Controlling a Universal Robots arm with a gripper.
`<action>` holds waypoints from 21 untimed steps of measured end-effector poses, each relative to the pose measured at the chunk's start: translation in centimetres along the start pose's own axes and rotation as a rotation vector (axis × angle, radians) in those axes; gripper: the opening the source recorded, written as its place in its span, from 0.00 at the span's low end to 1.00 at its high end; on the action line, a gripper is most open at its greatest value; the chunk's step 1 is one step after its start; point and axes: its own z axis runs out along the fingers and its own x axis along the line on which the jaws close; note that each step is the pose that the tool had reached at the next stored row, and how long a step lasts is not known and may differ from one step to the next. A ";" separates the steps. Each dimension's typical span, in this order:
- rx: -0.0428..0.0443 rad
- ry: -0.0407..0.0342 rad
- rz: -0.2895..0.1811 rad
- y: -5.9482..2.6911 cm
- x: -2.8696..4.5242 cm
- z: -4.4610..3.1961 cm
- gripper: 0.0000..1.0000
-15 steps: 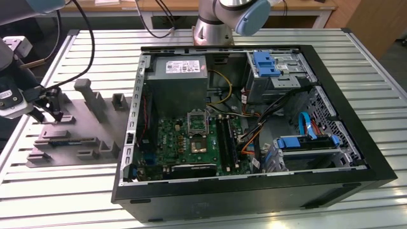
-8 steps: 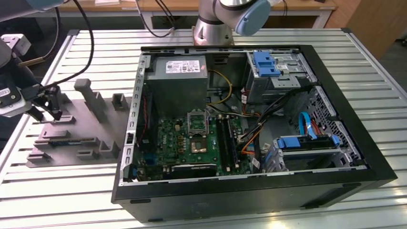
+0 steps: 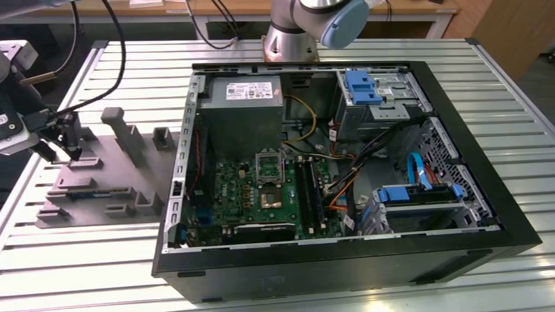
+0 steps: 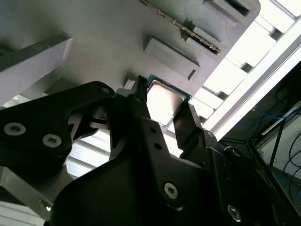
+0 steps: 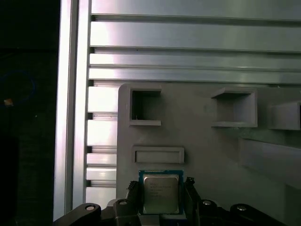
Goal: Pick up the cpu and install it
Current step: 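Pick up the cpu and move it towards the insertion slot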
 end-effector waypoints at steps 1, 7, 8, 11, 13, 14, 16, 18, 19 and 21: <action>-0.0001 -0.0001 0.000 0.01 0.00 -0.25 0.47; -0.0001 -0.0001 0.000 0.08 -0.03 -1.92 0.47; -0.0001 -0.0002 0.000 0.10 -0.04 -2.22 0.47; 0.0000 0.0000 0.000 0.13 -0.05 -3.17 0.47; 0.0000 -0.0001 0.000 0.16 -0.07 -3.84 0.47; 0.0000 0.0000 0.000 0.18 -0.07 -4.19 0.47; -0.0001 -0.0002 0.000 0.21 -0.09 -4.88 0.47; 0.0000 0.0000 0.000 0.24 -0.10 -5.59 0.47; 0.0000 -0.0001 0.000 0.25 -0.10 -5.95 0.47; 0.0000 -0.0001 0.000 0.29 -0.12 -6.69 0.47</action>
